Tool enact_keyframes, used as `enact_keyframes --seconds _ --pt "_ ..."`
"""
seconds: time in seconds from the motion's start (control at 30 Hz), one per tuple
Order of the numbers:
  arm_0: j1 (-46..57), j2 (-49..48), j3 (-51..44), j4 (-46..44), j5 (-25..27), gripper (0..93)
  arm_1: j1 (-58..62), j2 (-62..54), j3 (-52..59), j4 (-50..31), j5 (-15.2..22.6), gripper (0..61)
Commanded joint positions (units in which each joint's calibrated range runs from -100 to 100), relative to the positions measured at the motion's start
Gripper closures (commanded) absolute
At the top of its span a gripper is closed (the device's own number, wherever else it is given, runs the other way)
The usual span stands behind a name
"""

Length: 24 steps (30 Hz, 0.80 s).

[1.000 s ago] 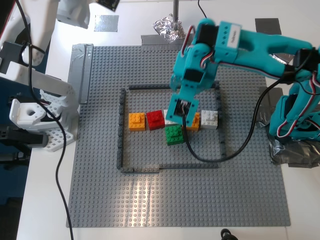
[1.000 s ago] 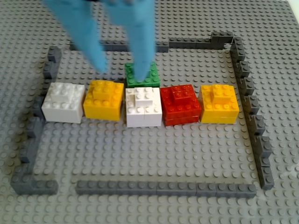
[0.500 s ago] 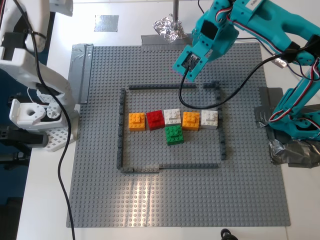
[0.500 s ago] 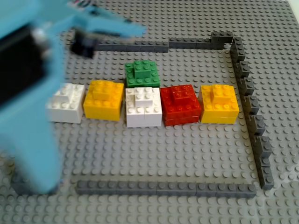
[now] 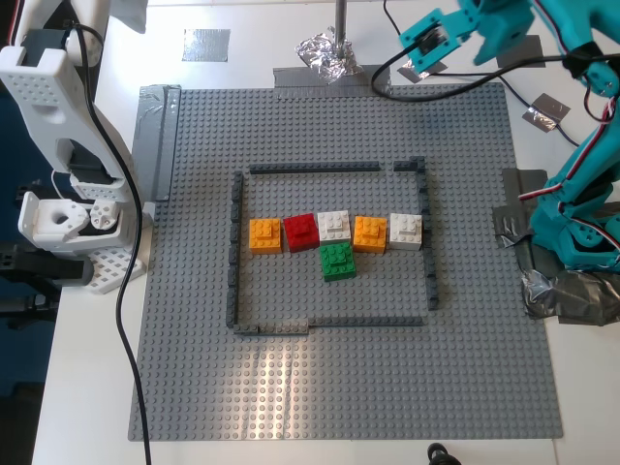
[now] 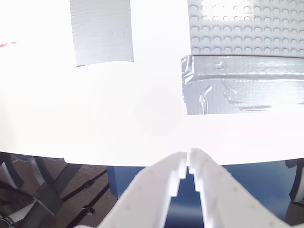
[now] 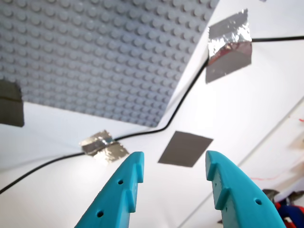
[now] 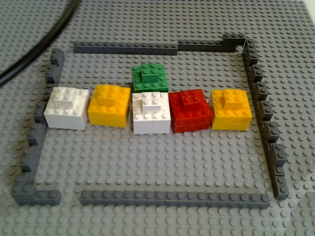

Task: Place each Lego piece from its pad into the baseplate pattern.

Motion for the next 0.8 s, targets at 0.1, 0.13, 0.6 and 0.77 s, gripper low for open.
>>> enact_keyframes --seconds 0.1,0.13,0.6,0.77 --pt "6.5 -1.9 -4.2 0.0 1.4 77.7 1.9 1.6 -8.5 1.1 0.6 61.2" --pt "8.1 -1.9 -4.3 -0.2 1.4 77.7 2.4 2.6 -9.3 0.3 0.8 61.2" --pt "13.7 6.1 -13.0 -0.3 2.8 77.7 3.7 6.0 -16.1 2.4 1.3 61.2" --pt "14.3 7.9 -14.8 0.2 2.8 77.7 3.7 6.0 -16.6 3.1 1.5 61.2"
